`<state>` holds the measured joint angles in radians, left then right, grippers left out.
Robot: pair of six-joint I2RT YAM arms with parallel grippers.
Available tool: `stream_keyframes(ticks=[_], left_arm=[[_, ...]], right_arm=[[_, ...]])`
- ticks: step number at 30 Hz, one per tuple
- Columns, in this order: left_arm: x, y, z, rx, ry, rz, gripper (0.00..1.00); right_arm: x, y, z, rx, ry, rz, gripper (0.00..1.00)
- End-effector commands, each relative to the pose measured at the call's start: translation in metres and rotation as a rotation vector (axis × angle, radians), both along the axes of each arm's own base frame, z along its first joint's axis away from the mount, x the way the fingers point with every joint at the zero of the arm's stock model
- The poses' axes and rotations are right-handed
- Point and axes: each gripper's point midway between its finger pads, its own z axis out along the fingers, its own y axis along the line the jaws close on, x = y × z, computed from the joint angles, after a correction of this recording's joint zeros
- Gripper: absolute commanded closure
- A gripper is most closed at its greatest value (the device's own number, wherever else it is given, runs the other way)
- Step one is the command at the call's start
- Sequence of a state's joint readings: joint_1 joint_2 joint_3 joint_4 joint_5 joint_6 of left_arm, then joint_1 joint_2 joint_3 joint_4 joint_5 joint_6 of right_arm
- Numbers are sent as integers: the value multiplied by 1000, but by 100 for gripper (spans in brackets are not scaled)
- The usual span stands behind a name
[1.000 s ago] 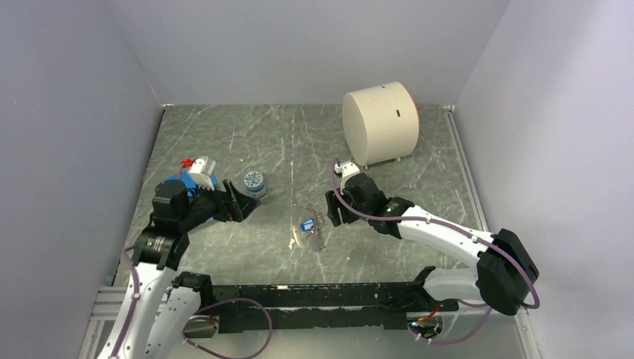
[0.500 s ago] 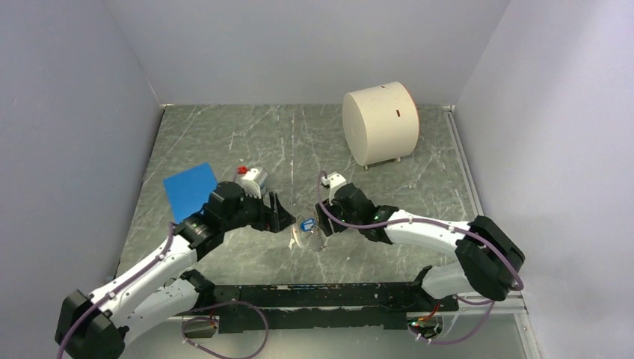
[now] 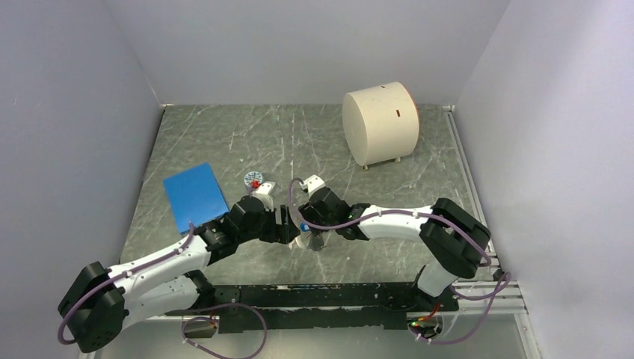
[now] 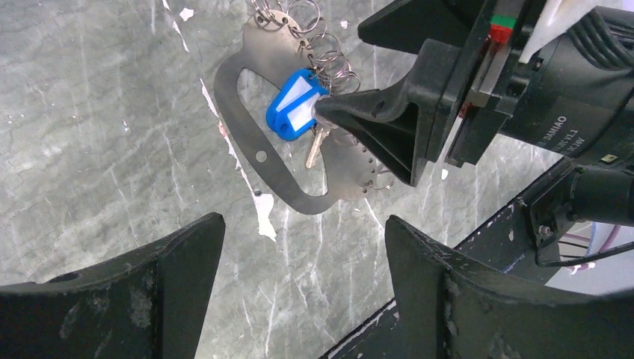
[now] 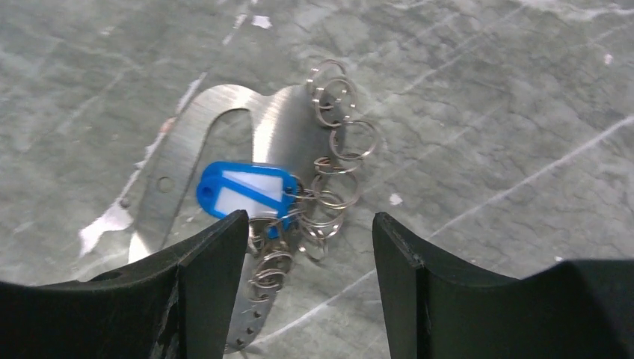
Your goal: Remove the keys from the keyring
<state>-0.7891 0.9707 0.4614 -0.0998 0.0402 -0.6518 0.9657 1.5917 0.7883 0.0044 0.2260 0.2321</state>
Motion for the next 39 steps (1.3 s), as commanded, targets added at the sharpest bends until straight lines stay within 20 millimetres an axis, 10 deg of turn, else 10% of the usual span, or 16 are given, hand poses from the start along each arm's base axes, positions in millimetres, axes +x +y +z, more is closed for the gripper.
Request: stream_keyframes(ticks=[1,18,39], left_arm=[[11,-11,16,-35,-46,21,17],[7,-29,13,0,-39,-41,21],[32,-53,-16,18,-33,-19,64]], right_arm=[[20,-7,12,-37,-86,-71,37],[17,-40,0,85,4,-119,61],[9,-3,35,196,-8,84,47]])
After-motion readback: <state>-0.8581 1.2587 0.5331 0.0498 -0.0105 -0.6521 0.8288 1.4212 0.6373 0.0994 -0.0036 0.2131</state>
